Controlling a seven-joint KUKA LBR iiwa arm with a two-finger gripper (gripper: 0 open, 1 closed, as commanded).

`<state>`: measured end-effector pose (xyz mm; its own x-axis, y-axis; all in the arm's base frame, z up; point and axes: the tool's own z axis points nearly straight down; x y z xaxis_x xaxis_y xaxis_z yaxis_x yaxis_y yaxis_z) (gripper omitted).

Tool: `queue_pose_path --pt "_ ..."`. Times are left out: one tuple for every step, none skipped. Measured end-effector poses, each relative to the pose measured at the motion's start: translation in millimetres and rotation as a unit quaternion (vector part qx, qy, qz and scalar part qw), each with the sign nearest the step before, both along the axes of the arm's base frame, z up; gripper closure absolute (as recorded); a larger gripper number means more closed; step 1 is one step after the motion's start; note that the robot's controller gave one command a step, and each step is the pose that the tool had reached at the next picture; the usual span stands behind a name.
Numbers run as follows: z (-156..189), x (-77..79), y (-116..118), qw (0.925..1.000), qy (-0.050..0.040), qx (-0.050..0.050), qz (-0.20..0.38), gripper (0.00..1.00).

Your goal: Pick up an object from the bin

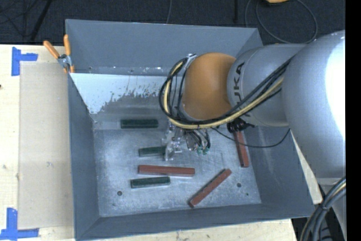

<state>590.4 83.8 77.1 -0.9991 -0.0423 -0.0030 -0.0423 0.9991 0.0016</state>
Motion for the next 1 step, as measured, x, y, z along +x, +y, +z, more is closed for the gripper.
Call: queue_pose_path --pt "138.3 4.1 17.9 1.0 0.001 -0.001 0.007 1.0"
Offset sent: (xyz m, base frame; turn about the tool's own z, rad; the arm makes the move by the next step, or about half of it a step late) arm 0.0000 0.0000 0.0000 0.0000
